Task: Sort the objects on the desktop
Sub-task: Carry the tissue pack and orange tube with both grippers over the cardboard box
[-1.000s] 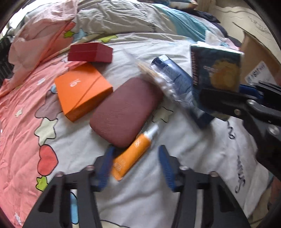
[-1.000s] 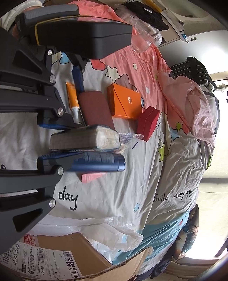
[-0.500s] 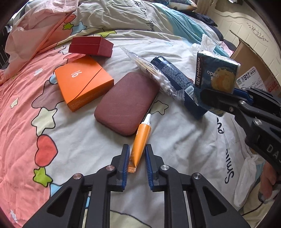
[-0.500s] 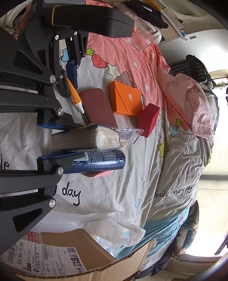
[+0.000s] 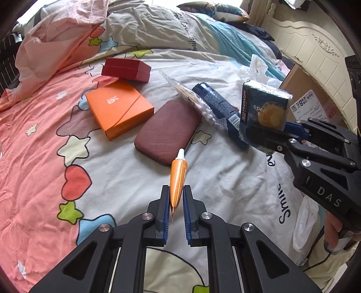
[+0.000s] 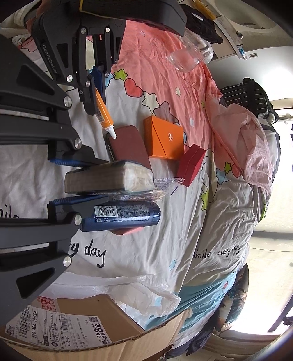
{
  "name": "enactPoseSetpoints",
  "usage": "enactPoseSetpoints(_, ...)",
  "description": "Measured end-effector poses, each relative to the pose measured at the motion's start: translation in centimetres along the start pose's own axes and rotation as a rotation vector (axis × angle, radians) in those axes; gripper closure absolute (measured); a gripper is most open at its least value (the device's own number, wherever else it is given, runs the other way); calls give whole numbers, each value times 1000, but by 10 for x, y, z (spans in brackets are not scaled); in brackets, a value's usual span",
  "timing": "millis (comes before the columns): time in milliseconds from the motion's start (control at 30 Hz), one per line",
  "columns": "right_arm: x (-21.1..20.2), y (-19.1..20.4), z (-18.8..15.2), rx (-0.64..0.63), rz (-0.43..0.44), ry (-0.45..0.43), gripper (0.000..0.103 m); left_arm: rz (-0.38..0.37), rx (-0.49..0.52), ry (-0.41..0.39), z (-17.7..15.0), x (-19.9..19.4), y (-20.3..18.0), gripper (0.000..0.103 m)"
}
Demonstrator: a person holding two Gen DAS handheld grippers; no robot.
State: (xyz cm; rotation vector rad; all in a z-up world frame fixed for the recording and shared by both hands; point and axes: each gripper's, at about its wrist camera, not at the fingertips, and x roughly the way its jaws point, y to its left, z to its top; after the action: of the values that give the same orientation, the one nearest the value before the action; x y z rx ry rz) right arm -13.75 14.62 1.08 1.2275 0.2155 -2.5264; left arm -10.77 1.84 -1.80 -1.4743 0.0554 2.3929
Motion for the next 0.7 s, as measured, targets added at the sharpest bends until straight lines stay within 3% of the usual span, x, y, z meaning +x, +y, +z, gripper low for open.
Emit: enactPoseSetpoints(700,-56,20,-11,-32,-27,-58,82,49,60,-93,-15,-61,-42,92)
